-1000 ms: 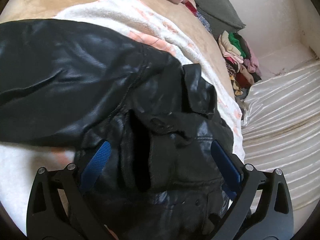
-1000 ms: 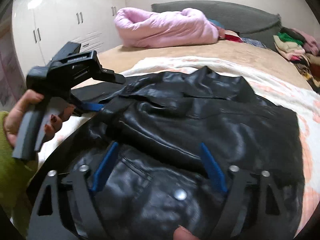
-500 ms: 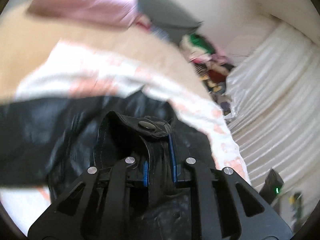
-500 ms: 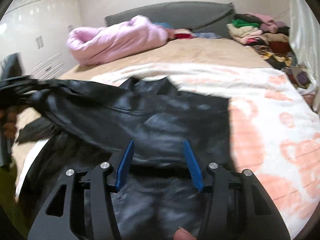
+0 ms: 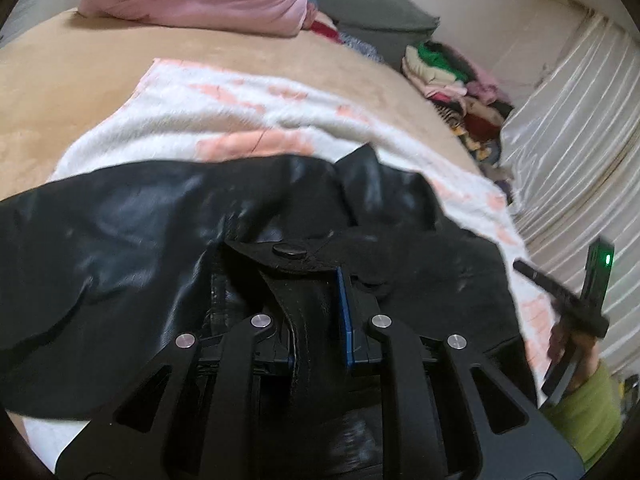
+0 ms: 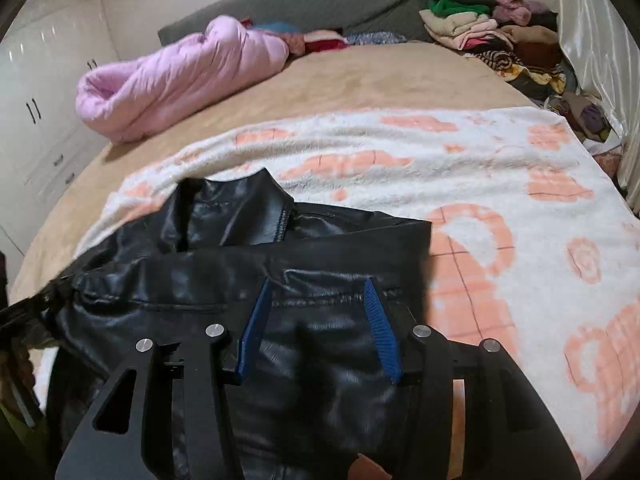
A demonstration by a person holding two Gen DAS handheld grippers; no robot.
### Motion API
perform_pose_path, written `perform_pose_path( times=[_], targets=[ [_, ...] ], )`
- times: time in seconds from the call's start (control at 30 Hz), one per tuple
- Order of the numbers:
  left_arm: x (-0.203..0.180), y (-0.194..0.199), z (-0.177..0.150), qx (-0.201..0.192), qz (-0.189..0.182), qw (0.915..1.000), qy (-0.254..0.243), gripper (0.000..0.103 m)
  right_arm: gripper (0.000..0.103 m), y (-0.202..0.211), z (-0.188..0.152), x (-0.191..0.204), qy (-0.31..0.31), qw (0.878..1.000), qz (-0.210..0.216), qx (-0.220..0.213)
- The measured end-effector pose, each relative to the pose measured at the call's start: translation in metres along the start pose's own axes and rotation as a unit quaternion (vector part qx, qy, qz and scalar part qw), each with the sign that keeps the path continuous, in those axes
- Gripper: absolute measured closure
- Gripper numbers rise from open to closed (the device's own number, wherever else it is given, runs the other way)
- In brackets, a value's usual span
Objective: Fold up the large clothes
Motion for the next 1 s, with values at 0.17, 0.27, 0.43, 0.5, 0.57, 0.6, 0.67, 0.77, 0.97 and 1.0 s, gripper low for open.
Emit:
perform_pose_path(
  times=[0.17,0.27,0.43,0.5,0.57,0.6,0.67,0.77,0.97,1.0],
  targets=[
    [0.001,-0.011,-0.006,0.023,0.038,0.9989,-0.016,0.093,0.056,-0.029,-0.003,-0.013,0.000,0.999,-0.013,0.036],
    [0.004,-0.021,-0.010,0.035,0.044,0.9983,-0.014,0.091,0.057,-0.043,-0.009,-0.031,-0.014,0.998,-0.030,0.056],
    [0.013,-0.035,-0.018,0.046,0.039,0.9982,-0.005,0.089,0.058,-0.059,-0.020,-0.045,-0.028,0.997,-0.027,0.059],
    [0.015,-0.035,-0.019,0.045,0.033,0.9985,-0.003,0.089,0.058,-0.056,-0.020,-0.043,-0.023,0.998,-0.029,0.056],
    [0.013,-0.031,-0.019,0.041,0.034,0.9985,-0.007,0.088,0.056,-0.045,-0.016,-0.038,-0.019,0.998,-0.028,0.047],
    [0.011,-0.028,-0.017,0.038,0.035,0.9986,-0.010,0.085,0.054,-0.039,-0.014,-0.035,-0.017,0.999,-0.025,0.040],
    [0.009,-0.020,-0.016,0.031,0.039,0.9987,-0.013,0.078,0.049,-0.023,-0.011,-0.026,-0.014,0.999,-0.011,0.028],
    [0.007,-0.009,-0.014,0.027,0.057,0.9978,-0.019,0.070,0.046,-0.004,-0.012,-0.011,0.002,1.000,0.008,0.015],
    [-0.006,0.033,-0.011,-0.016,0.078,0.9959,-0.042,0.056,0.039,0.024,-0.025,0.016,0.035,0.999,0.024,0.004],
    [-0.009,0.039,-0.011,-0.022,0.077,0.9959,-0.043,0.055,0.038,0.027,-0.027,0.020,0.035,0.999,0.029,0.002]
  ],
)
Point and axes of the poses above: each gripper's, at about its wrist camera, not at the fingertips, and y roughly against the way its jaws point, x to its left, z to its top, the point moved 5 cm from there along -y, roughly the way its jaws point, and after that the axes turned 10 degrees about z, right-handed, at the moved point
